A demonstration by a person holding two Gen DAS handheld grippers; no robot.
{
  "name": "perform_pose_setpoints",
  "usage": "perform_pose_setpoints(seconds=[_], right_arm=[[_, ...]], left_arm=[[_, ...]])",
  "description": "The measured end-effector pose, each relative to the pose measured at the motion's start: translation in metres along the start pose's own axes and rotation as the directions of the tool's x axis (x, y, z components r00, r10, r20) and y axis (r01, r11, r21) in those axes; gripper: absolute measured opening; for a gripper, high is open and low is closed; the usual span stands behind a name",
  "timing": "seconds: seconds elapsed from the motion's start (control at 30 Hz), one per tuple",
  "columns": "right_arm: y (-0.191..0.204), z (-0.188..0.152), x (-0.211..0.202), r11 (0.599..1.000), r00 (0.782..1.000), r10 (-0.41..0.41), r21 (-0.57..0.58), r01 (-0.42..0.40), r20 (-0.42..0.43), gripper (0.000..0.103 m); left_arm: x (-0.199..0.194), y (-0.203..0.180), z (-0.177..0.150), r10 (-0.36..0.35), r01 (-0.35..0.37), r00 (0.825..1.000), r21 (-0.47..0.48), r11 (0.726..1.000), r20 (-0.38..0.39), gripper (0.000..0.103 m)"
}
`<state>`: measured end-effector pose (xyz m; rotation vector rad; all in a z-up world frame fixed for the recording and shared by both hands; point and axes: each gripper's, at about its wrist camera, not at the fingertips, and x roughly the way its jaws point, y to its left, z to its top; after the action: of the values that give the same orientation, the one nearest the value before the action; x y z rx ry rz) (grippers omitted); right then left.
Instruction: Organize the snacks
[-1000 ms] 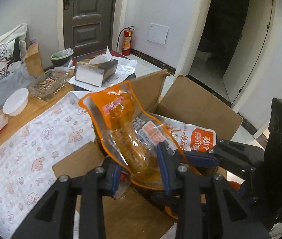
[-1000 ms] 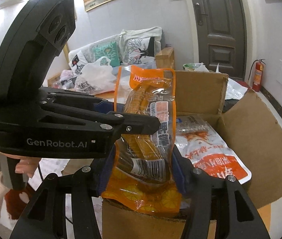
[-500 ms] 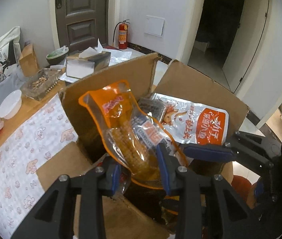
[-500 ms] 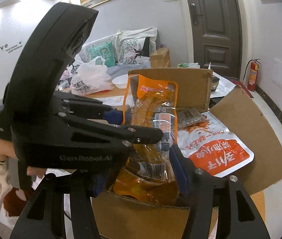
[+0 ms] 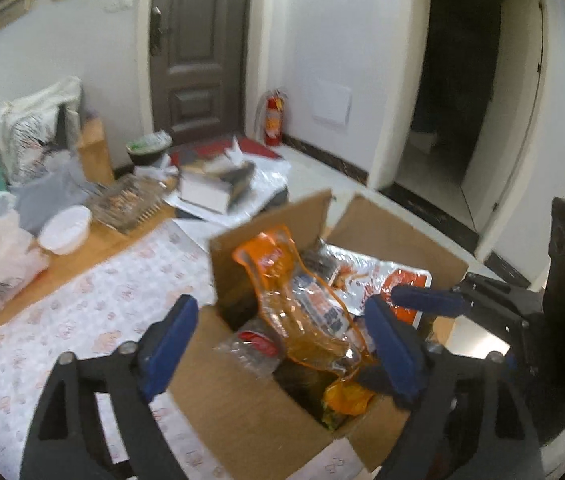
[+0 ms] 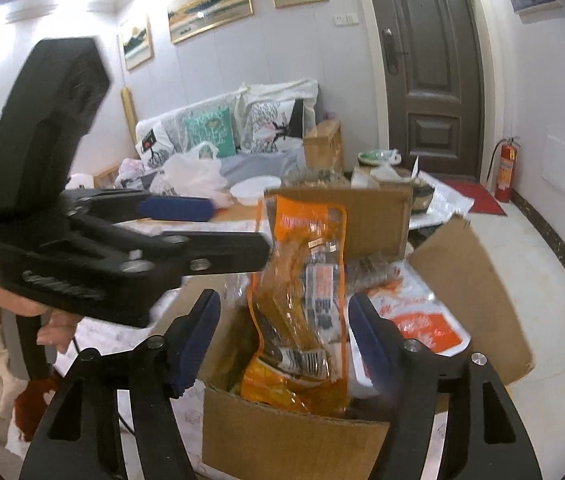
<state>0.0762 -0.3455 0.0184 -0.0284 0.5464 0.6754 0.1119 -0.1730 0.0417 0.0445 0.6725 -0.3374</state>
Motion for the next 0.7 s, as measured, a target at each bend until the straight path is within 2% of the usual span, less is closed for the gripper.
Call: perform_pose_setpoints(seconds=[0.1,0.17,0.3,0.37,0.47,0.6,0.7], right_arm=[[0.008,0.007,-0.013,1.000,0.998,0.004,-0.028,-0.002,0.059,0.075],[0.015,0.008,-0.021,0.999,0.996,0.004,-0.052,0.000,0.090,0.075],[0.032,0.009,-0.036,0.994,0.988,-0.002,-0.104,0.018,0.154,0.088],[0.039,0.007,-0.042,0.992,0.985,0.009,-0.127,0.014,0.175,0.092],[0.048,0.002,-0.050,0.986,0.980,0.017,-0.166,0.016,0.197,0.103],[0.050,-0.003,-0.055,0.985,0.977,0.037,-0.173,0.000,0.209,0.103],[0.053,-0.006,-0.057,0.985,0.976,0.044,-0.174,-0.006,0.213,0.103]], left_arm=[[-0.027,0.001,-0.008,0.053,-0.052,0.996,-0.026,0.998,0.067,0.090],[-0.044,0.001,-0.016,0.088,-0.083,0.990,-0.046,0.995,0.114,0.095],[-0.076,0.006,-0.037,0.197,-0.175,0.959,-0.125,0.977,0.203,0.098],[-0.085,0.010,-0.046,0.241,-0.207,0.945,-0.167,0.964,0.222,0.102],[-0.093,0.018,-0.063,0.293,-0.245,0.927,-0.214,0.946,0.236,0.102],[-0.098,0.027,-0.080,0.335,-0.279,0.911,-0.239,0.930,0.241,0.102],[-0.100,0.030,-0.087,0.344,-0.286,0.908,-0.246,0.926,0.239,0.102]])
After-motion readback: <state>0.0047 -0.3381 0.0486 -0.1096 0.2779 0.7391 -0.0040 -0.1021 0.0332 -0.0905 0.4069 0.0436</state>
